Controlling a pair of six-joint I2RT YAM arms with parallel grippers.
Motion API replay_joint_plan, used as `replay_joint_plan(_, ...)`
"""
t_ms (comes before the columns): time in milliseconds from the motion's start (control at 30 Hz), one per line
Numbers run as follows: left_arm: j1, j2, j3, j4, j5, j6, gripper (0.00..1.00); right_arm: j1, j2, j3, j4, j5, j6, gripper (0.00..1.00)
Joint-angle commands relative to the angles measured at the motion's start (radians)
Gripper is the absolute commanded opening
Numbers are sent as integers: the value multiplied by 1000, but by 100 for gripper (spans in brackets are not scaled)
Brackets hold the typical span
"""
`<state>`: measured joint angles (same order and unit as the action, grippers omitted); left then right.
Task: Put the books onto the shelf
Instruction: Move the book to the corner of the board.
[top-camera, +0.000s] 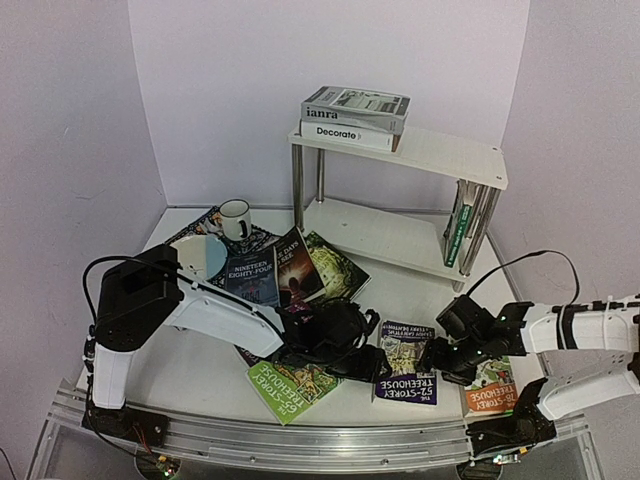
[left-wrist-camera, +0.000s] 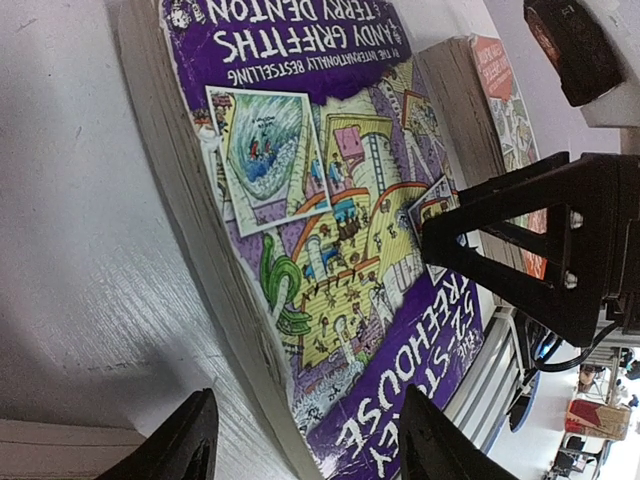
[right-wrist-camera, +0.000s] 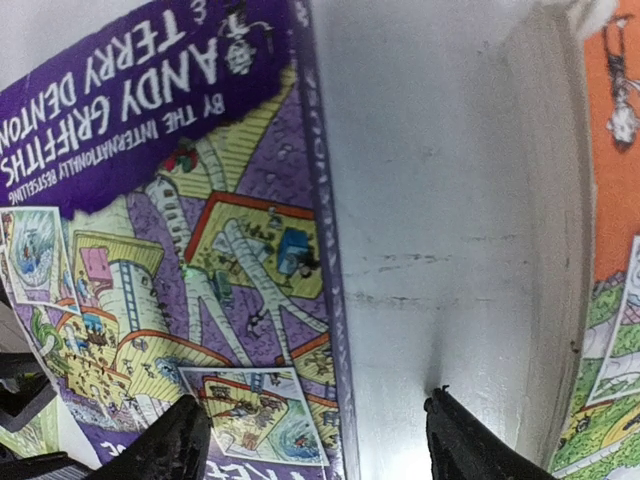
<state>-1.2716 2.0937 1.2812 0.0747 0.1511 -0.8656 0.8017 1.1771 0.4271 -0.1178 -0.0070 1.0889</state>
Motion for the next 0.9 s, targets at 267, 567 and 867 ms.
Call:
replay_joint_plan(267, 25, 9, -10, 14, 33, -45, 59, 0, -56, -52, 73, -84, -15, 66)
replay_joint_plan(567, 29, 33, -8, 58, 73, -55, 55, 0, -55, -72, 153, -144, -16, 63)
replay_joint_plan(867, 52, -12, -46, 80, 67, -44, 12, 0, -62, -77, 168, -137, -24, 64)
